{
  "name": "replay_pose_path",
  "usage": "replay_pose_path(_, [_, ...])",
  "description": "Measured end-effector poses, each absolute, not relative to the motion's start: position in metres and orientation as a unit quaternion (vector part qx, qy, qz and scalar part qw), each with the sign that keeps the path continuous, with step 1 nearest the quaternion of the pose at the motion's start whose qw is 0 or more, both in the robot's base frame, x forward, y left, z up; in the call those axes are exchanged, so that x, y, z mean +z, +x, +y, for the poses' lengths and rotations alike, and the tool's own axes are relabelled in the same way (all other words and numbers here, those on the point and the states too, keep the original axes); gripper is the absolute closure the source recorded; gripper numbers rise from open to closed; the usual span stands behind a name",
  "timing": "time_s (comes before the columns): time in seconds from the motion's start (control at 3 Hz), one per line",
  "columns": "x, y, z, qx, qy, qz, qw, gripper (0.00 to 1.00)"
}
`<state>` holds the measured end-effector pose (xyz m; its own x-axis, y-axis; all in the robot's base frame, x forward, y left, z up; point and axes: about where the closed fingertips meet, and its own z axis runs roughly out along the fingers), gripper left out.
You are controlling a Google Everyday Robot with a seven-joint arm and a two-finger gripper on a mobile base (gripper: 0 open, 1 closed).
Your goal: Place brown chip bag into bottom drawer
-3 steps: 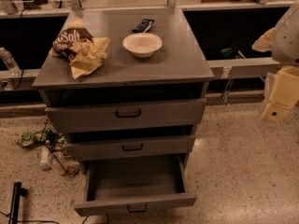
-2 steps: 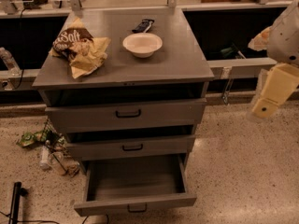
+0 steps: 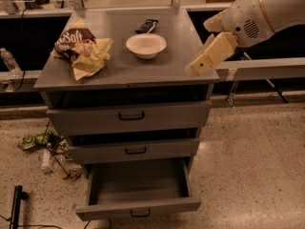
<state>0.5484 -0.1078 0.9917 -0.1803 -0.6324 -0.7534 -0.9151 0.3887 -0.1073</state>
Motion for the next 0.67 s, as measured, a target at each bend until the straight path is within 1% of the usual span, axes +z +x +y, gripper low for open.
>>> replay_pose_path(0.33, [0.995,0.577,-0.029,0.271,-0.501,0.706,0.422,0.0])
replay_pose_path(0.67, [1.002,0.601,0.026,0.287,-0.477,0.699,0.45,0.0])
